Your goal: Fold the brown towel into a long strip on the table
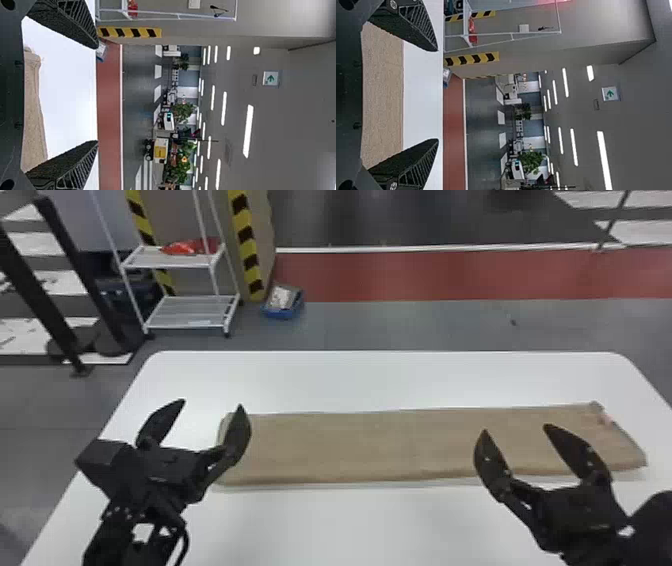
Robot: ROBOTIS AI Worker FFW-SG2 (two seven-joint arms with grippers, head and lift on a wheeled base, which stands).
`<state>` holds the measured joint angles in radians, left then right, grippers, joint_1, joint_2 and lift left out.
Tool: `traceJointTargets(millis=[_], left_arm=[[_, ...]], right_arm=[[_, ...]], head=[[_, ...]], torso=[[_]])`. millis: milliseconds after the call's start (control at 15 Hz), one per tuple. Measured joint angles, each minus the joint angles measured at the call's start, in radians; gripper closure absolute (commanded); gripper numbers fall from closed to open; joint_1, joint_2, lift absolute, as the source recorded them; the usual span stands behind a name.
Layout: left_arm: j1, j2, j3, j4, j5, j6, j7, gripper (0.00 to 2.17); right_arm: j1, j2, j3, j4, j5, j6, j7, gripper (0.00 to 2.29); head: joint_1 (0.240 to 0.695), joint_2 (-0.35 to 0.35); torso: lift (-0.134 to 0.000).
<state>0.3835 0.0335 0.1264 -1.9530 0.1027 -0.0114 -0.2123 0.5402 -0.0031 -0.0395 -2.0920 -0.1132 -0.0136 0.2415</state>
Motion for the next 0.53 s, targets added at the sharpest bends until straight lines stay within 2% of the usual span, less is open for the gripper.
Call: traceJointTargets(millis=[200,533], left_arm=[[-0.013,0.007,0.014,0.001,0.003,0.016,0.007,0.02],[-0.007,0.012,0.014,-0.001,0.014,0.02,0.005,0.02]], right_arm=[[-0.003,0.0,0.047,0.018,0.029,-0.058,-0.073,0.08],[-0.004,0.0,0.065,0.025,0.043,-0.079,-0.077,0.08]], head=[[0.695,0.09],[0.695,0.108]], torso=[[-0.111],[-0.111]])
